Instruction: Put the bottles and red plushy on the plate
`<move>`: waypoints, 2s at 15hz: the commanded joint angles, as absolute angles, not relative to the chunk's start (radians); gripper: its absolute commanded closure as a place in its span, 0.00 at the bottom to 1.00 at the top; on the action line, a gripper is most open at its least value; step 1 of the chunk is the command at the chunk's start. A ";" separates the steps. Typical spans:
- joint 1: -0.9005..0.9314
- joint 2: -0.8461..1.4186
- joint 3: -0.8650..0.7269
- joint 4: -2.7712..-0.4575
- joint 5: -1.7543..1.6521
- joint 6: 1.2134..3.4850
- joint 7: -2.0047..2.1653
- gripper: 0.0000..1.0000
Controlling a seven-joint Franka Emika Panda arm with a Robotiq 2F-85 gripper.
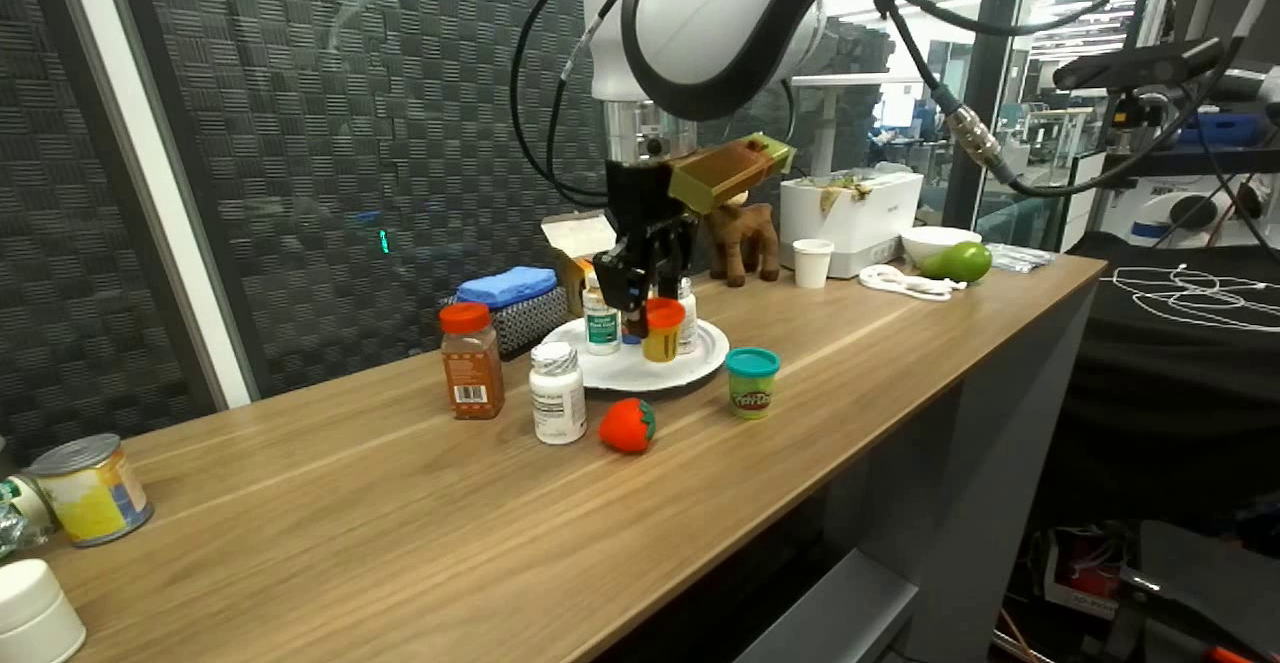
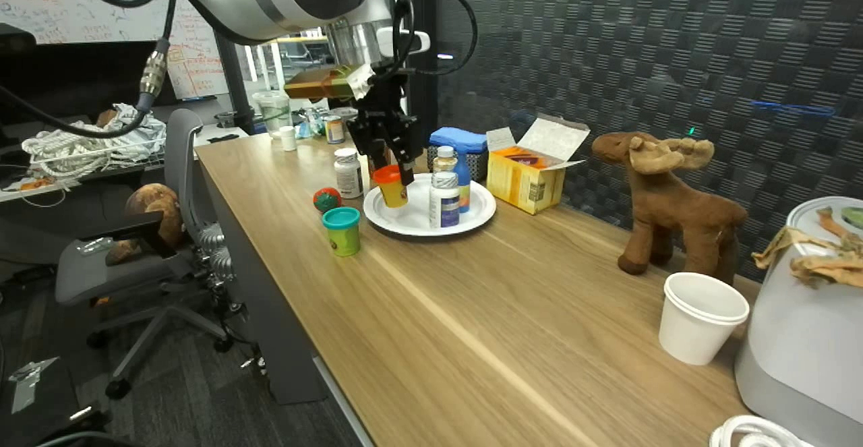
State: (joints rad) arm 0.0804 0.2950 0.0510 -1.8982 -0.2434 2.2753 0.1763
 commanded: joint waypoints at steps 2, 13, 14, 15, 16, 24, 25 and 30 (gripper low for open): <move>0.078 0.314 0.041 -1.869 -0.219 2.271 0.102 0.72; 0.082 0.317 0.027 -1.900 -0.245 2.273 0.078 0.72; 0.081 0.318 0.026 -1.903 -0.245 2.271 0.077 0.72; 0.081 0.317 0.024 -1.908 -0.246 2.269 0.078 0.72; 0.082 0.318 0.022 -1.911 -0.247 2.268 0.079 0.72; 0.116 0.234 0.020 -1.955 -0.288 2.264 0.138 0.00; 0.122 0.212 0.023 -1.969 -0.295 2.261 0.147 0.00; 0.155 0.044 0.046 -2.131 -0.319 2.276 0.304 0.00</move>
